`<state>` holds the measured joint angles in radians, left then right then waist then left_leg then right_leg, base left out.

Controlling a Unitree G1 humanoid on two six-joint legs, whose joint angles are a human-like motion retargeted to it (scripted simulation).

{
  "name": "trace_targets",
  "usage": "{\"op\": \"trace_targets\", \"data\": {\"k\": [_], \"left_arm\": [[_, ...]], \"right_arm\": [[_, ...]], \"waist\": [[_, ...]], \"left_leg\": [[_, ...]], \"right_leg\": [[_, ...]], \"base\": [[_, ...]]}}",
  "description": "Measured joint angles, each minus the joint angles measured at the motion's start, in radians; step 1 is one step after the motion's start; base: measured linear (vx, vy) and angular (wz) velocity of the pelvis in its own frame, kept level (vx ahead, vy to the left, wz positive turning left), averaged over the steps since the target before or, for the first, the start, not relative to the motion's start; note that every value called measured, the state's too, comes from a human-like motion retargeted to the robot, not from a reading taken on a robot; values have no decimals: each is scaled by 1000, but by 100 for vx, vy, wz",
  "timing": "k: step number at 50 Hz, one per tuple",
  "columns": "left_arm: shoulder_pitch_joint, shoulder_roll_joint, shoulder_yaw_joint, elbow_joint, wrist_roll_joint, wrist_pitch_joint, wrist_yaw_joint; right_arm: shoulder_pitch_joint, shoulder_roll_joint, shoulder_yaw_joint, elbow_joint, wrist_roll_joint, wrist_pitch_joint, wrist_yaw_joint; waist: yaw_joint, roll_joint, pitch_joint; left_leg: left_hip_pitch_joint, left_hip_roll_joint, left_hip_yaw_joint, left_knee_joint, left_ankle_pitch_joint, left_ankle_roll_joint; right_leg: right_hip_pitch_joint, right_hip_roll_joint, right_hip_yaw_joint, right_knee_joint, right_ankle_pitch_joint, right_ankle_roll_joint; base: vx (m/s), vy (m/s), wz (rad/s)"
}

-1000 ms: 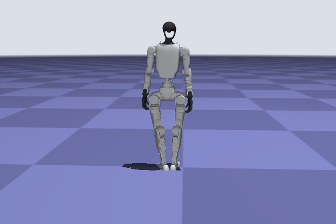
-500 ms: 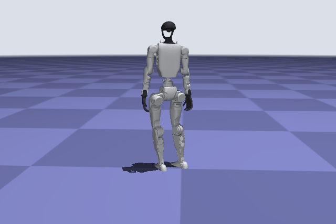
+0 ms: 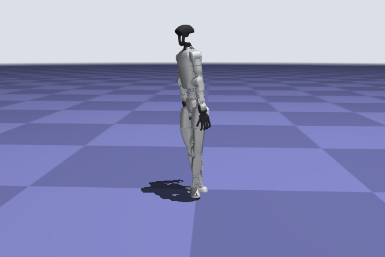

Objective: Upper body actions

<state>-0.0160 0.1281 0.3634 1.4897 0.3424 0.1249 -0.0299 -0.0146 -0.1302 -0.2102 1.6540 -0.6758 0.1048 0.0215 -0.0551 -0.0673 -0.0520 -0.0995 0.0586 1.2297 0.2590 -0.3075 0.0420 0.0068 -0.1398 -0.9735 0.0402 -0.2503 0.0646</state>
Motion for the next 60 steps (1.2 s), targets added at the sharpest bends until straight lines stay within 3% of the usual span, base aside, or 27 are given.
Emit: {"op": "trace_targets", "data": {"k": [3, 5, 7, 8, 10, 12, 15, 16, 18, 20, 22, 27, 31, 35, 37, 40, 43, 54, 60], "left_arm": [[39, 1, 57, 38, -24, 27, 23], [59, 5, 77, 61, -33, 51, 54], [78, 3, 78, 85, -33, 60, 82], [80, 2, 74, 100, -29, 64, 85], [79, 3, 59, 130, -18, 75, 84], [59, 5, 41, 137, -3, 87, 72], [35, -13, 39, 124, 35, 90, 24], [35, -20, 39, 118, 41, 89, 6], [33, -25, 29, 108, 41, 82, -28], [21, -23, 15, 98, 41, 77, -51], [3, -18, 9, 91, 50, 78, -56], [-21, -8, -12, 76, 74, 82, -77], [-14, -18, -12, 57, 74, 75, -90], [-14, -20, -10, 68, 56, 71, -85], [-6, -14, -2, 82, 67, 74, -85], [14, -13, -5, 96, 109, 88, -88], [32, -19, -18, 104, 95, 84, -71], [40, -8, -10, 110, 105, 99, -96], [34, -6, -16, 84, 105, 94, -105]], "right_arm": [[25, 4, -6, 6, 4, 8, -17], [36, 5, -18, -1, 8, 1, -16], [46, -2, -26, -19, 7, -19, -2], [45, -7, -32, -27, 5, -24, 6], [47, -11, -43, -48, 18, -23, 5], [43, -10, -55, -64, 59, -42, -10], [38, -22, -68, -78, 83, -71, 5], [41, -22, -70, -77, 85, -61, 5], [47, -15, -69, -72, 97, -49, 5], [47, -2, -63, -67, 114, -54, 14], [41, 12, -57, -63, 119, -65, 20], [42, 26, -32, -62, 94, -88, -43], [38, 24, -12, -73, 75, -97, -112], [16, 25, -16, -93, 81, -104, -111], [13, 28, -11, -93, 93, -117, -102], [12, 27, -24, -89, 99, -112, -72], [9, 33, -19, -112, 93, -112, -61], [-16, 45, 50, -156, 46, -120, -73], [-4, 38, 38, -108, 77, -107, -64]], "waist": [[19, -15, -51], [47, 28, -63], [58, 36, -68], [48, 40, -76], [53, 41, -68], [41, 99, -24], [26, 175, 14], [28, 172, 7], [18, 167, -1], [10, 162, 13], [3, 156, 31], [-30, 136, 38], [-5, 91, 35], [-12, 43, 66], [-33, 29, 63], [-7, 24, 13], [39, 21, 1], [3, 53, 16], [26, 44, 11]], "left_leg": [[67, -12, 55, -13, 21, -5], [100, -3, 7, -101, 117, -148], [88, -43, -53, -138, 91, -127], [43, -34, -163, -126, 95, -117], [6, -17, -166, -90, 86, -74], [6, -7, -324, -111, 82, -61], [17, 49, -399, -121, 97, -52], [1, 41, -430, -121, 101, -45], [-27, 22, -506, -123, 112, -33], [-36, 6, -580, -134, 127, -24], [-41, -3, -648, -137, 138, -17], [-61, -37, -827, -122, 150, 2], [-47, -87, -889, -136, 154, 15], [17, -167, -950, -179, 164, 31], [48, -194, -985, -206, 174, 33], [46, -214, -1006, -228, 173, 35], [32, -205, -1003, -221, 163, 28], [31, -164, -1015, -225, 151, 7], [39, -165, -1003, -225, 138, -11]], "right_leg": [[9, -20, -107, 11, -6, 30], [30, 28, -179, 25, -11, 50], [56, 28, -224, 35, 5, 70], [70, 19, -266, 39, 23, 75], [91, -6, -266, 65, 77, 48], [121, 2, -237, 159, 157, -6], [68, -92, -51, 463, 259, -130], [11, -118, 74, 557, 276, -136], [-80, -114, 293, 672, 290, -110], [-160, -10, 564, 713, 288, -24], [-181, 66, 721, 712, 270, 23], [-206, 82, 781, 637, 163, -18], [-204, 127, 870, 445, 103, 5], [-132, 108, 763, 109, 125, -23], [-91, 142, 853, 20, 170, -48], [-79, 97, 661, 14, 160, -10], [-88, 81, 658, 32, 153, 6], [-125, 120, 757, 129, 113, 14], [-79, 81, 586, 58, 106, -7]], "base": [[22, 24, 226], [20, 28, 161], [19, 27, 165], [17, 33, 187], [10, 24, 184], [3, 23, 197], [8, 27, 208], [16, 12, 198], [19, 11, 184], [5, 4, 189], [3, -3, 184], [16, -2, 181], [15, -4, 96], [13, -4, 97], [17, -3, 97], [21, -1, 47], [10, -6, -12], [0, -9, 8], [1, -13, -6]]}}
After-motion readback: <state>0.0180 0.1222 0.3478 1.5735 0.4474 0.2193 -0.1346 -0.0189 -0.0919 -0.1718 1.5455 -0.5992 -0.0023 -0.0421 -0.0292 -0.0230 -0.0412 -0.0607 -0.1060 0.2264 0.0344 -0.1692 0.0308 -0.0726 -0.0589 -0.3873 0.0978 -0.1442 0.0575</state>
